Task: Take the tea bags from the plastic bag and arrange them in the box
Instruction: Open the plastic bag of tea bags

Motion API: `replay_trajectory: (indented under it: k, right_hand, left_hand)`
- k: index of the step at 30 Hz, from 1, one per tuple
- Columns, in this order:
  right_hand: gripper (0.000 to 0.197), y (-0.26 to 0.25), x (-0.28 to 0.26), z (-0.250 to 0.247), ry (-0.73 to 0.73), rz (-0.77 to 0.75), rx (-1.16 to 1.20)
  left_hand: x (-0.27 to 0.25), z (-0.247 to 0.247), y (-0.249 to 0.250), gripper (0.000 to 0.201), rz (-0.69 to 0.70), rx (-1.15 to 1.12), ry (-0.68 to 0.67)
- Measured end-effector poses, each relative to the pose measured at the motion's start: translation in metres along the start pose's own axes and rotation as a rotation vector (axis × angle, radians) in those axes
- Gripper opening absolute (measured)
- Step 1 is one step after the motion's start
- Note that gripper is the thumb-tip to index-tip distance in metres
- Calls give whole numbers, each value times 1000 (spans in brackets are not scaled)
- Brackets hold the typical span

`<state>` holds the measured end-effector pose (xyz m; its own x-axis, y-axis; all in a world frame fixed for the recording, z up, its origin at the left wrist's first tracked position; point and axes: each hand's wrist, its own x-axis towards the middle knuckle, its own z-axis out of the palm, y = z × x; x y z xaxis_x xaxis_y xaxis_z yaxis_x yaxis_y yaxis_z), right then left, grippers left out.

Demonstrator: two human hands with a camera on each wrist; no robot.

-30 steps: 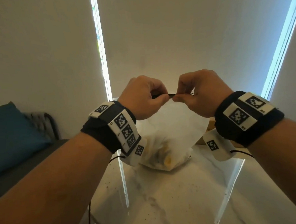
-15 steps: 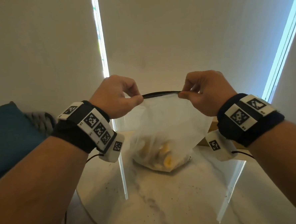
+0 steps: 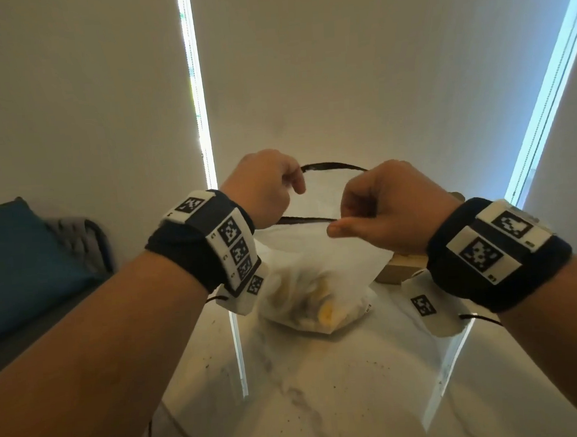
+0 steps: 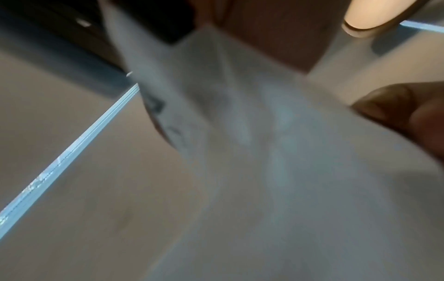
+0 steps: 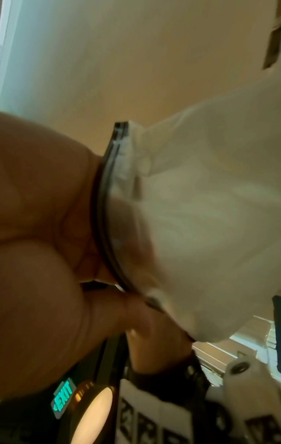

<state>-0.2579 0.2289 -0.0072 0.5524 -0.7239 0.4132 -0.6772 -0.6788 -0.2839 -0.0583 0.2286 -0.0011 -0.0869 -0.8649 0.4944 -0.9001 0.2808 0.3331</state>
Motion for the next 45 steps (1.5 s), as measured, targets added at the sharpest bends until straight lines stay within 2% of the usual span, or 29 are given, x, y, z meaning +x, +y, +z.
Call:
replay_trajectory:
  k: [1,2,4,5,6,7,8,9,10,12,14,15,16,17,19,22,24,27,29,31,32,34,35,36,38,41,43,45]
  right_hand:
    - [34,1,-2,-2,-33,15,72]
    - [38,3,-4,-3,-3,34,151]
    - [36,13,1,-6,269,73,159]
    - [39,18,5,-9,394,105,58]
    - [49,22,10,-12,439,167,-67]
    - [62,24,14,-15,367,265,-172]
    - [69,27,18,-15,221,382,-228]
    - [65,30,20,-14,67,487,-235]
    - [53,34,22,-11,-45,577,-169]
    - [27,40,19,-4,-61,726,106]
    - [19,43,14,0,-19,842,370]
    - [19,44,12,2,15,901,520]
    - [17,44,10,3,49,954,686]
    - [14,44,9,5,88,988,855]
    - [6,48,10,10,151,996,1113]
    - [14,49,11,16,200,948,1412]
    - [17,45,12,18,245,891,1554]
    - [18,41,11,17,269,803,1741]
    - [21,41,9,17,242,782,1816]
    - [27,44,9,20,216,763,1844]
    - [31,44,9,22,191,750,1837]
    - [34,43,8,27,126,747,1802]
    - [34,42,8,28,92,757,1788]
    - [35,41,8,30,72,774,1757]
    - [35,37,7,30,57,810,1654]
    - [27,34,6,29,27,852,1429]
    - [25,36,6,28,-3,871,1342]
    - [25,40,5,27,13,919,1361]
  left_hand:
    - [0,0,-2,23,3,15,13]
    - [-1,0,-3,18,19,7,14]
    - [-6,-1,-5,37,65,-22,-9]
    - [-9,-1,-4,48,90,-43,-29]
    - [-12,-1,-3,54,120,-63,-40]
    - [-15,-1,0,56,146,-86,-45]
    - [-17,-1,1,56,158,-104,-47]
    - [-18,1,1,56,151,-117,-49]
    - [-19,2,-1,56,118,-119,-45]
    - [-20,9,-11,51,-36,-53,-55]
    - [-22,18,-23,28,-267,112,-145]
    - [-24,24,-28,19,-377,119,-198]
    - [-26,30,-32,20,-490,19,-240]
    - [-27,37,-35,25,-599,-193,-266]
    - [-28,49,-37,24,-763,-738,-226]
    - [-23,55,-39,18,-811,-1402,-110]
    - [-15,54,-42,22,-816,-1669,15]
    - [-7,49,-40,20,-804,-1954,158]
    - [-6,46,-38,18,-784,-2059,228]
    - [-8,42,-34,23,-784,-2088,233]
    - [-12,43,-33,28,-770,-2089,170]
    - [-25,45,-29,43,-604,-2229,-155]
    - [-32,45,-24,48,-522,-2206,-301]
    - [-34,43,-21,47,-538,-2096,-325]
    - [-31,46,-32,43,-656,-1900,-271]
    - [-32,45,-41,47,-690,-1784,-273]
    - [-32,45,-46,36,-705,-1732,-208]
    - [-34,48,-51,39,-716,-1753,-113]
